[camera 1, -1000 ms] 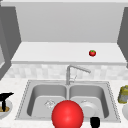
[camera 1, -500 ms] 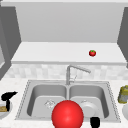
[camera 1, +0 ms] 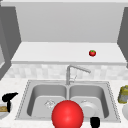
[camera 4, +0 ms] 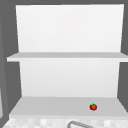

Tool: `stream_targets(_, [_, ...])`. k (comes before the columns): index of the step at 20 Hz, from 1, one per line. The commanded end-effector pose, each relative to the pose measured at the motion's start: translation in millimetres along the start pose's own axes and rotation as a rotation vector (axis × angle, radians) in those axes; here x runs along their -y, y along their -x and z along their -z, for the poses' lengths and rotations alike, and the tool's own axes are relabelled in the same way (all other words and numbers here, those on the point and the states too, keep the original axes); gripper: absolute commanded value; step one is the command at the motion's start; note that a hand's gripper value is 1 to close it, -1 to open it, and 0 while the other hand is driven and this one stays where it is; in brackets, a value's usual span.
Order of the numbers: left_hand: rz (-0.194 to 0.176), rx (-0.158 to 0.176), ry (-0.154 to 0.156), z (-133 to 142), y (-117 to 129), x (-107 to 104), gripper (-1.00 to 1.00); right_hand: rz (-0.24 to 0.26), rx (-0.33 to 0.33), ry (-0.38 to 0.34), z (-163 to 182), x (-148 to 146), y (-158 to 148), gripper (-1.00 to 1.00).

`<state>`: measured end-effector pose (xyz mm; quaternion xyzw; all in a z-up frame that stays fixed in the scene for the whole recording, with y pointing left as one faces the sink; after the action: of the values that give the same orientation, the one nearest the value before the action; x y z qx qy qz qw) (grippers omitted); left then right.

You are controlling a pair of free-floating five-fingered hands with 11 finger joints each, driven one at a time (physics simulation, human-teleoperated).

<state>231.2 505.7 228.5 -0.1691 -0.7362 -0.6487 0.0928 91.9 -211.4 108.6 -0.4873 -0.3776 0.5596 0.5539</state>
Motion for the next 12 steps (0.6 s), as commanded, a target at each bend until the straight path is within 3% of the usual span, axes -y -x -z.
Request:
stream_targets(1, [0.032, -0.008, 0.061, 21.6, -7.1, 1.7, -1.00, 0.000, 0.000, 0.000, 0.0, 0.0, 0.0, 0.00])
stream_targets(12, [0.033, -0.029, 0.080, 79.3, -30.3, 20.2, -1.00, 0.000, 0.000, 0.000, 0.0, 0.0, 0.0, 0.00])
